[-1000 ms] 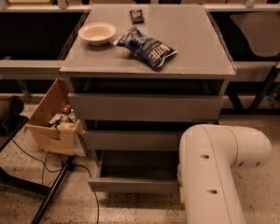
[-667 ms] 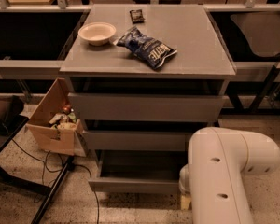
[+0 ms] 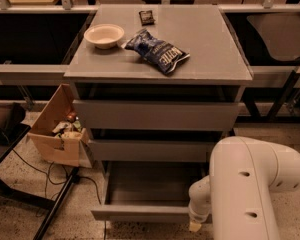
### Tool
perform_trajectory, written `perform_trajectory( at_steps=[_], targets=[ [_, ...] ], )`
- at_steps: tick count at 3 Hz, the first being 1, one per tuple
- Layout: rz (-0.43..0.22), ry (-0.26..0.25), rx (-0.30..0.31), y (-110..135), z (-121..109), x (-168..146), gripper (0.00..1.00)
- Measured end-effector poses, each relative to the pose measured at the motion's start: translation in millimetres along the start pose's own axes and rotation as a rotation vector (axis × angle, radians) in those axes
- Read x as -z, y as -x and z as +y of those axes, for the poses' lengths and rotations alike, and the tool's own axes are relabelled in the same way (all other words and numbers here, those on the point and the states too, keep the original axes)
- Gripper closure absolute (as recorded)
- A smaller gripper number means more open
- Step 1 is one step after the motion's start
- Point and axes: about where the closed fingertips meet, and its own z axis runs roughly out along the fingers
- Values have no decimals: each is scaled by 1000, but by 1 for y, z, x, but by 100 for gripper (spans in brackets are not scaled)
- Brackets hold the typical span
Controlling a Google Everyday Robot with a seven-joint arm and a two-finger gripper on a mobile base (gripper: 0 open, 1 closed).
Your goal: Open bottom drawer
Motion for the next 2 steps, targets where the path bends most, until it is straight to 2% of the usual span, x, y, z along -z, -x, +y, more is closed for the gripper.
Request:
perform_trajectory(
  at_steps=[1,2],
  targets=[
    [28,66,-53,-16,27,2,92],
    [28,66,-53,-16,27,1,100]
  ],
)
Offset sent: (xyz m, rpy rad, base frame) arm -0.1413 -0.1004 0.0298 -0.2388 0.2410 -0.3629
